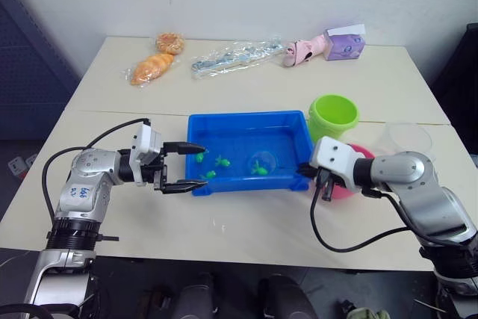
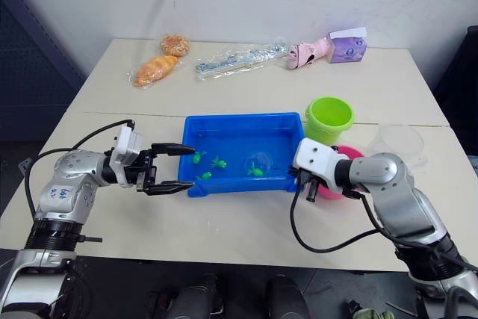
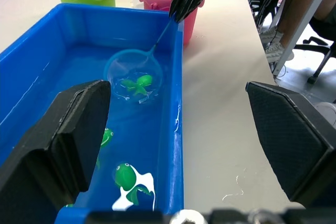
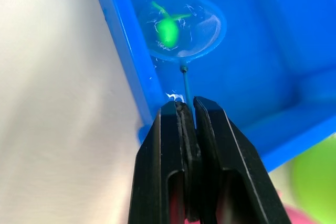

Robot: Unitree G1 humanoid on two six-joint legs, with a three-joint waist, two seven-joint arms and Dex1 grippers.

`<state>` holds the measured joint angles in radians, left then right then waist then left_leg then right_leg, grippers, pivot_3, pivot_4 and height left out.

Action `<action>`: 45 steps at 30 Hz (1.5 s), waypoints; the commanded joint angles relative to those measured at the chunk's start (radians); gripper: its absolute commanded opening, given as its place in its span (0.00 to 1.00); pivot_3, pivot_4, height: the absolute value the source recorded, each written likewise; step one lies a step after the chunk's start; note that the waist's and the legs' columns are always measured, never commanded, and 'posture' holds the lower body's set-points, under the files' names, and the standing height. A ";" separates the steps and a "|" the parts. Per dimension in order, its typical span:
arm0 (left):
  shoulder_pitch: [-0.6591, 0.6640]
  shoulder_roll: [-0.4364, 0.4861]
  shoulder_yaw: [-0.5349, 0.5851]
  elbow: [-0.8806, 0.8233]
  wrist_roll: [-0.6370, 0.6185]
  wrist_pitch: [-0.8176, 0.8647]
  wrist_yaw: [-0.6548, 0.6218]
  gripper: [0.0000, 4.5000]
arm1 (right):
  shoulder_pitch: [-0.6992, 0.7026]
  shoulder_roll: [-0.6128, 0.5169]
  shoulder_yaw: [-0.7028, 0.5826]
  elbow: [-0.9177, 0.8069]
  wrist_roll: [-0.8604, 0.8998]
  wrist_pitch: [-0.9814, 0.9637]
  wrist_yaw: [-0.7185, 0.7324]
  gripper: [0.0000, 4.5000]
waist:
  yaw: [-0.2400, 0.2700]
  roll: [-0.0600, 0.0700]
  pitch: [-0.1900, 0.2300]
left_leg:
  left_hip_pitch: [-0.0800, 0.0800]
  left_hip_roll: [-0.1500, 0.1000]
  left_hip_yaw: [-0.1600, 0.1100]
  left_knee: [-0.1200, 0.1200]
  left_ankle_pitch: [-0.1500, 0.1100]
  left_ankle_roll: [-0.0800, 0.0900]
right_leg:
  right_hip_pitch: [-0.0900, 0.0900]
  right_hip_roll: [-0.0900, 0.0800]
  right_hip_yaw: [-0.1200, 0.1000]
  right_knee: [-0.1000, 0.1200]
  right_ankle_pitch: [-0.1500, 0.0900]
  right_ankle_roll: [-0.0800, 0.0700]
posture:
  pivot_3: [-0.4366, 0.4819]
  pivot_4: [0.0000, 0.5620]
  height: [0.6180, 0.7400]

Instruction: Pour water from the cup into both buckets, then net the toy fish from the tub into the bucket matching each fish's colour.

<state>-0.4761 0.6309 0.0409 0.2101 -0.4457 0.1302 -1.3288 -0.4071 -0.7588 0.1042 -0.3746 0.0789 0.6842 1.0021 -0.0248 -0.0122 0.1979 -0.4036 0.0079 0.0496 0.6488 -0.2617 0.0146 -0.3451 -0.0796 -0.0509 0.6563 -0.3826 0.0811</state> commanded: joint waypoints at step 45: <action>-0.105 -0.203 0.014 -0.061 -0.041 0.068 0.218 0.98 | -0.004 -0.293 -0.120 0.622 -0.499 -1.016 -0.629 0.00 | -0.001 0.000 0.000 | 0.000 0.000 0.002 -0.001 0.001 -0.002 | -0.001 0.001 0.001 -0.001 0.000 0.000 | 0.48 0.27 1.00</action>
<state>-0.5801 0.4244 0.0571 0.1696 -0.4906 0.2210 -1.1075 -0.4074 -1.0213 -0.0112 0.2470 -0.3776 -0.2817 0.4129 -0.0257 -0.0121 0.1980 -0.4040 0.0075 0.0520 0.6483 -0.2606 0.0130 -0.3462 -0.0788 -0.0501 0.6556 -0.3826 0.0813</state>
